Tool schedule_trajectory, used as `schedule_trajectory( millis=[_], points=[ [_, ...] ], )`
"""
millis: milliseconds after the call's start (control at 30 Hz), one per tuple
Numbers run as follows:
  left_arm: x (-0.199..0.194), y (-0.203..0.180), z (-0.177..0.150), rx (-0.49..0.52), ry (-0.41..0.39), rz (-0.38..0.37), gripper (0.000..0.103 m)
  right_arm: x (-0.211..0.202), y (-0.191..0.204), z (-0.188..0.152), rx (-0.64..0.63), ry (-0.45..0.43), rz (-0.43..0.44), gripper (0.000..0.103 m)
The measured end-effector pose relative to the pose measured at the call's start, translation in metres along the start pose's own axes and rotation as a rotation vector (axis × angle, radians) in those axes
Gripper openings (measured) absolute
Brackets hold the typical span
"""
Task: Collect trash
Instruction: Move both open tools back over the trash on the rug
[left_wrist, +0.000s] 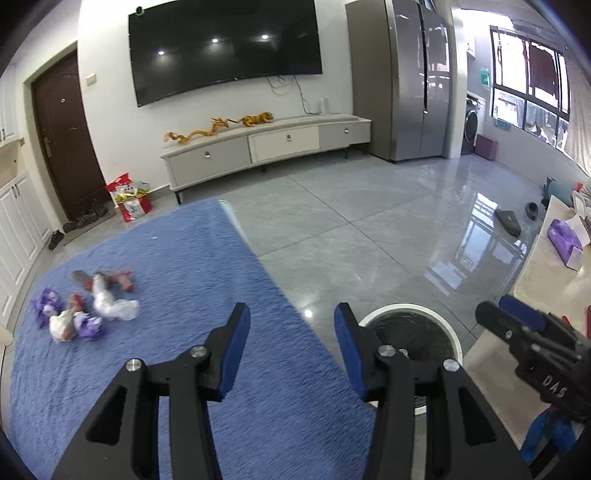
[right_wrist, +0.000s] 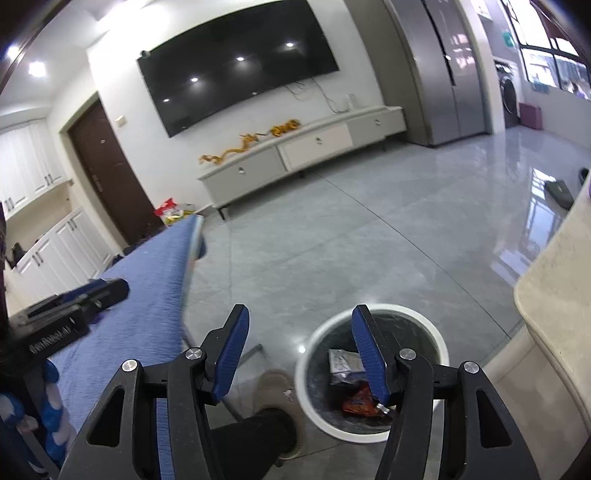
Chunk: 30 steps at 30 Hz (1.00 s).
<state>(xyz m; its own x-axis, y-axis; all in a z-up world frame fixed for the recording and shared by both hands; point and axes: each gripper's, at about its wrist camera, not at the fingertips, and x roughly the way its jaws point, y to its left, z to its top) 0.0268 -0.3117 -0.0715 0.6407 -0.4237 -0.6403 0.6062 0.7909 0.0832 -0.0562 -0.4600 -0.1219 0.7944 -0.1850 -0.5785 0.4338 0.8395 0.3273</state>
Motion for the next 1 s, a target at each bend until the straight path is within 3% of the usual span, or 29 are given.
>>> schedule_trajectory(
  millis=[133,233,667,1000],
  points=[
    [-0.015,0.025,-0.01,-0.02,-0.014,0.045,0.047,-0.01,0.023,0.003,-0.035,-0.012,0.042,0.058],
    [-0.025,0.046,-0.018,-0.046,-0.023,0.087,0.057,-0.012,0.044,0.005,-0.069,-0.014,0.071,0.062],
    [-0.055,0.167,-0.07,-0.231,0.007,0.236,0.06,0.009,0.146,-0.008,-0.235,0.073,0.188,0.064],
    [-0.061,0.248,-0.11,-0.378,0.043,0.288,0.06,0.029,0.206,-0.016,-0.336,0.138,0.239,0.066]
  ],
)
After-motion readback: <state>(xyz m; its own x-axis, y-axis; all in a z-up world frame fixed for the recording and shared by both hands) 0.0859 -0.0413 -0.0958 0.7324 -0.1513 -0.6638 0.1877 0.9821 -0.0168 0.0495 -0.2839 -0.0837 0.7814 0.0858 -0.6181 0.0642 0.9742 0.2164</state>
